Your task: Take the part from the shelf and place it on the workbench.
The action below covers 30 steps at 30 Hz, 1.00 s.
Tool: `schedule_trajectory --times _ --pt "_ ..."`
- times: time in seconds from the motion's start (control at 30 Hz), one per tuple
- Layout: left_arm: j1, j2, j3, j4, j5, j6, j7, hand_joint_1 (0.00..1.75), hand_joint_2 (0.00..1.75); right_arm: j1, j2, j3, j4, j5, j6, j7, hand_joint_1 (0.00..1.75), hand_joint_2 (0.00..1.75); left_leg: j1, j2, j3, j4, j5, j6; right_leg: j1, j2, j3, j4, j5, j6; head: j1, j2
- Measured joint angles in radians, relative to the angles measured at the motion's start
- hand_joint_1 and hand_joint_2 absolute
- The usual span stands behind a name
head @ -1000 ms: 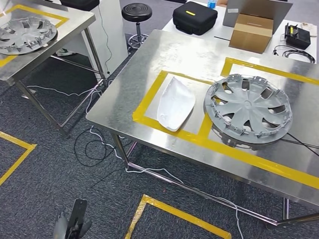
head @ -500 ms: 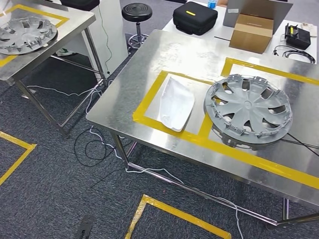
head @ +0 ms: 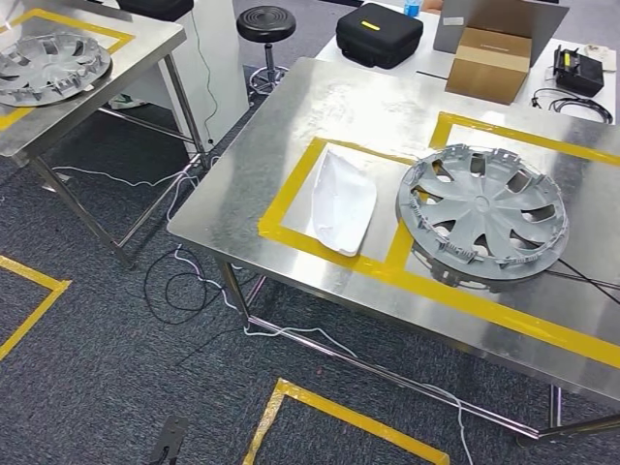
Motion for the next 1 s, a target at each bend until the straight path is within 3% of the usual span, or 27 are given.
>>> schedule_trajectory --times 0.23,0.67,1.0 --pt "-0.003 -0.006 0.011 0.008 0.009 0.001 -0.006 0.00 1.75 0.001 0.000 -0.016 0.000 0.001 0.049 0.057 0.00 0.00 0.000 0.000 0.000 0.000 0.000 0.000 0.000 0.000 0.000 0.000 0.000 0.000 0.000 0.000" --pt "-0.004 -0.009 0.027 0.010 0.004 0.011 -0.022 0.00 1.75 0.003 0.000 -0.017 0.000 0.047 0.030 0.130 0.00 0.00 0.000 0.000 0.003 -0.004 0.000 0.000 0.000 0.000 0.003 -0.005 0.001 0.000 0.000 0.000" --pt "-0.008 -0.007 0.028 0.017 -0.042 0.015 -0.028 0.00 1.75 0.004 0.000 -0.017 0.000 0.076 -0.004 0.187 0.00 0.00 0.000 0.000 0.067 -0.085 0.023 0.002 0.000 0.000 0.069 -0.093 0.028 0.003 0.000 0.000"
